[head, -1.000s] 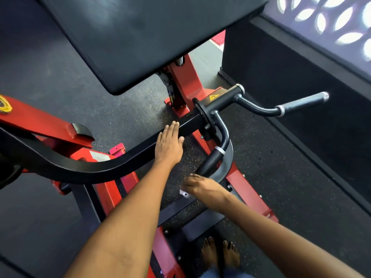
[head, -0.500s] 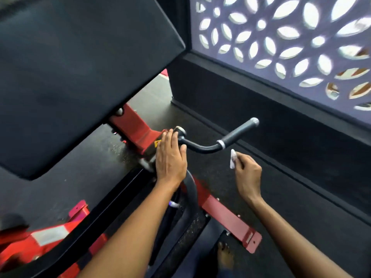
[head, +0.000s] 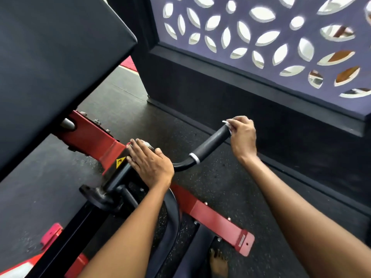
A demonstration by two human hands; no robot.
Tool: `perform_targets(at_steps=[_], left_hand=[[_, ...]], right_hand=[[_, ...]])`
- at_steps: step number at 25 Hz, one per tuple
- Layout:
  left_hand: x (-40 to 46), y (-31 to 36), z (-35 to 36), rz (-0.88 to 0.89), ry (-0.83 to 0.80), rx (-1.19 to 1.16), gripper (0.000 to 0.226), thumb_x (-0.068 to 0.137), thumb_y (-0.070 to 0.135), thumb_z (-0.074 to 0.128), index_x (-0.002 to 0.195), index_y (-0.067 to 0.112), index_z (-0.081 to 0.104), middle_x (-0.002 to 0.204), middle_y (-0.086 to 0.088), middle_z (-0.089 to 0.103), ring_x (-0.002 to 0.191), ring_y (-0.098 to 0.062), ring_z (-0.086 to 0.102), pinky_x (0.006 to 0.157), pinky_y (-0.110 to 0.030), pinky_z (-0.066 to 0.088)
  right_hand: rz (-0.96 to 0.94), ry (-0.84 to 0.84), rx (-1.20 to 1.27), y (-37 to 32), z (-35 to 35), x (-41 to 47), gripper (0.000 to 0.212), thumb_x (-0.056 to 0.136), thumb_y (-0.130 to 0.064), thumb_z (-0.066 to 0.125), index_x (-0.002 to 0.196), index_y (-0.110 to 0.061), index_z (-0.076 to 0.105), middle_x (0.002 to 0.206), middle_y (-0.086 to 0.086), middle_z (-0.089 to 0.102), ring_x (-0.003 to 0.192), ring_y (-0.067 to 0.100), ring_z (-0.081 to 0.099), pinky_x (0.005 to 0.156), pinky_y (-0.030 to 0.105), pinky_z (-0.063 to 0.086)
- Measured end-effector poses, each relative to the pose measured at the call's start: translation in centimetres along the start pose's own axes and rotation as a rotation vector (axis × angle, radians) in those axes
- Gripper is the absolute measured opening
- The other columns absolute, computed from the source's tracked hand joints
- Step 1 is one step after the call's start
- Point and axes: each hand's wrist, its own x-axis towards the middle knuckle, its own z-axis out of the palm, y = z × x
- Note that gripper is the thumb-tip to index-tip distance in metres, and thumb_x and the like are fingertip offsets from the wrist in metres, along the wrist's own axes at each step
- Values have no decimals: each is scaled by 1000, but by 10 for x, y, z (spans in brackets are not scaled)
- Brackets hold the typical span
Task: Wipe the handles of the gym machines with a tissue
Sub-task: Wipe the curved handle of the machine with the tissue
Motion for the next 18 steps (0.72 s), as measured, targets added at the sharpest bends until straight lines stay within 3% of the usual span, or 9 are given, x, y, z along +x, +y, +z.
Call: perform_targets(at_steps=[2, 5, 6, 8, 9, 10, 12, 15, 18], left_hand=[[-1, -3, 5, 27, 39, -14, 61, 95, 19, 44, 149, -2, 24, 158, -17, 20, 148, -32, 11, 118, -47, 5], [-3, -3, 4, 32, 53, -34, 64, 90, 24, 34, 148, -2, 27, 157, -17, 24, 147, -32, 14, 118, -48, 8], [-3, -3, 3, 38, 54, -40, 66, 88, 25, 33, 148, -2, 27, 157, -17, 24, 147, -33, 15, 118, -49, 8], [-3, -4, 4, 48, 61, -44, 66, 88, 25, 33, 148, -1, 27, 157, -16, 24, 147, -32, 15, 118, -49, 9], [-3, -6, 5, 47, 68, -43, 66, 89, 25, 33, 149, -1, 27, 157, -16, 25, 147, -32, 15, 118, -48, 9], [-3, -6, 6, 45, 76, -43, 65, 89, 25, 33, 148, 0, 27, 157, -15, 25, 147, -31, 15, 118, -48, 9], [-3, -6, 7, 44, 83, -41, 65, 89, 25, 33, 148, 0, 28, 157, -15, 26, 147, -31, 16, 118, -48, 9], [-3, -5, 5, 45, 82, -37, 65, 89, 25, 32, 149, 0, 27, 157, -15, 26, 147, -31, 15, 118, -47, 8], [-3, -5, 4, 42, 73, -36, 66, 89, 25, 32, 149, 0, 26, 157, -15, 25, 147, -31, 14, 118, -47, 8]], right_hand=[[-84, -82, 6, -10, 11, -29, 12, 89, -11, 55, 86, -9, 67, 96, 5, 56, 82, -5, 45, 78, 11, 37], [-485, -344, -49, -41, 18, -104, 37, 89, -29, 42, 90, -4, 70, 91, 6, 59, 90, 16, 49, 80, 25, 44], [-542, -402, -65, -43, 13, -105, 39, 87, -29, 41, 90, -3, 70, 91, 8, 60, 90, 19, 51, 80, 27, 46], [-451, -287, -125, -35, 7, -71, 22, 83, -5, 49, 93, -3, 68, 97, 11, 59, 93, 25, 53, 83, 31, 44], [-318, -199, -165, -27, 2, -43, 24, 81, 4, 50, 97, -3, 67, 103, 13, 57, 97, 27, 53, 85, 32, 42], [-200, -160, -200, -19, -4, -12, 25, 83, 4, 49, 100, -4, 65, 108, 12, 56, 101, 28, 53, 87, 33, 41], [-7, -289, -361, -5, -7, 30, 21, 86, -2, 49, 99, -4, 66, 109, 9, 56, 98, 28, 54, 83, 33, 45], [-217, -505, -624, -19, 11, 13, 16, 84, -5, 56, 96, -7, 67, 101, 6, 59, 91, 24, 57, 76, 31, 50], [-496, -582, -334, -34, 22, -59, 18, 87, -11, 52, 93, -4, 67, 102, 8, 60, 101, 24, 58, 86, 35, 49]])
